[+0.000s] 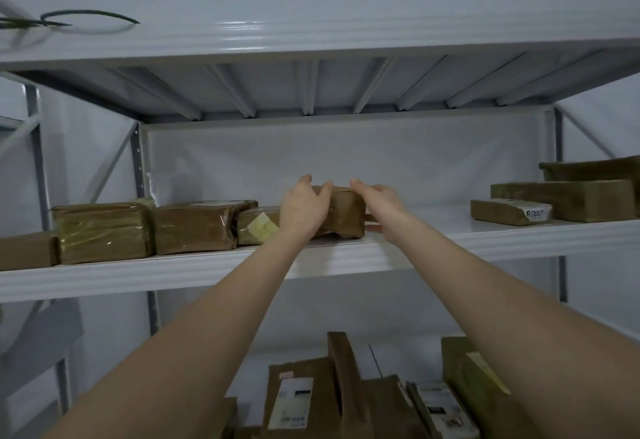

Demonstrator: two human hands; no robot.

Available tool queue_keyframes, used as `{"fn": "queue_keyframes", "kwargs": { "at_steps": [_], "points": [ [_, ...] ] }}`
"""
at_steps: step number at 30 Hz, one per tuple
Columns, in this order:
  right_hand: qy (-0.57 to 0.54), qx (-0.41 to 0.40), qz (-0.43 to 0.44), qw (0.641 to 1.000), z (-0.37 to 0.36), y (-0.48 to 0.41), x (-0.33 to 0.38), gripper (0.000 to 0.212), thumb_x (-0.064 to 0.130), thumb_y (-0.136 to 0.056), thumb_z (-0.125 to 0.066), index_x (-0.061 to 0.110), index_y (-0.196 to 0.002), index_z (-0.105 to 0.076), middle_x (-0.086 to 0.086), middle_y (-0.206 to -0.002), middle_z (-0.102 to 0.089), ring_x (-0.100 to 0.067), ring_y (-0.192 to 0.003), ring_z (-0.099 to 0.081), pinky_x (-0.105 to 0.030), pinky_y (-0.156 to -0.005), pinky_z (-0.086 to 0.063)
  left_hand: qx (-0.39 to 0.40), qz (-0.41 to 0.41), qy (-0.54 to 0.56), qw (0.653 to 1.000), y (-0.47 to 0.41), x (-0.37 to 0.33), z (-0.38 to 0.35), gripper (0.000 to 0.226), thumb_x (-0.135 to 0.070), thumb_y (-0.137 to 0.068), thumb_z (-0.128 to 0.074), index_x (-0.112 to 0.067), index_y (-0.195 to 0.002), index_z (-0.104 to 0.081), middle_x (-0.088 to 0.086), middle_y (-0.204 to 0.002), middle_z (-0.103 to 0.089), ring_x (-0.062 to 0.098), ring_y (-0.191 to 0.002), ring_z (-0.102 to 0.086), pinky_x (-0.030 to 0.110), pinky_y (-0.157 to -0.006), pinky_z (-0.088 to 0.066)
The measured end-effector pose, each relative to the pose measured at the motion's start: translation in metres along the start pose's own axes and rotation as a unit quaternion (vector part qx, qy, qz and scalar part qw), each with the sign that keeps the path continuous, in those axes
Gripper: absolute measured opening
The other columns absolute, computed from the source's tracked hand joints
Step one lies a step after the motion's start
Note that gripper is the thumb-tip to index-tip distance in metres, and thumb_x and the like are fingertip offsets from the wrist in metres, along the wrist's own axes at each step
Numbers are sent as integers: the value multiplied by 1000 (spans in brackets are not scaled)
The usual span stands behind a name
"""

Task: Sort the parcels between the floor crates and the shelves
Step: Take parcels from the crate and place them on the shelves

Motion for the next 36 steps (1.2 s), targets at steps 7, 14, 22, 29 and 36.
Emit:
{"fn": "queue_keyframes", "kwargs": {
  "at_steps": [7,14,22,29,36],
  "points": [
    [-185,-12,-9,983,75,11,-13,17,23,-88,-67,15,-87,-52,-8,-97,-64,-24,-86,-63,-40,-76,-56,-71,89,282,953,41,-36,-26,46,-30,-95,-55,-20,-138,-43,5,-117,-57,17,-100,-53,28,-82,-44],
    [-194,55,47,978,132,27,-10,28,-1,-82,-59,14,-105,-65,-3,-98,-71,-17,-83,-64,-33,-76,-52,-22,99,335,937,75,-87,-51,52,-8,-90,-57,-13,-140,-44,-1,-122,-57,15,-103,-60,26,-83,-53],
    [-186,40,42,981,171,35,-5,34,-13,-83,-54,17,-100,-58,-2,-102,-65,-21,-99,-62,-31,-77,-52,-4,96,329,939,92,-114,-54,25,-5,-91,-50,-16,-111,-60,-1,-109,-63,21,-113,-56,32,-92,-45],
    [-139,28,25,990,177,43,-10,28,-3,-88,-47,21,-91,-61,4,-97,-66,-14,-95,-59,-38,-85,-48,40,148,381,912,91,-110,-60,51,-52,-92,-50,-20,-131,-45,2,-124,-54,24,-116,-52,45,-105,-42],
    [-211,89,-28,973,163,37,-17,38,59,-88,-52,28,-106,-62,9,-109,-65,-17,-105,-57,-41,-98,-44,74,70,330,938,80,-109,-54,30,-6,-92,-49,-26,-112,-59,-2,-108,-61,21,-113,-54,40,-105,-40]
  ]
}}
Point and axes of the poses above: each hand's wrist, its own y-axis away from the middle knuckle, its own z-axis out of the back of the hand, x = y × z, the point moved 8 cm from there along -y, towards the middle knuckle
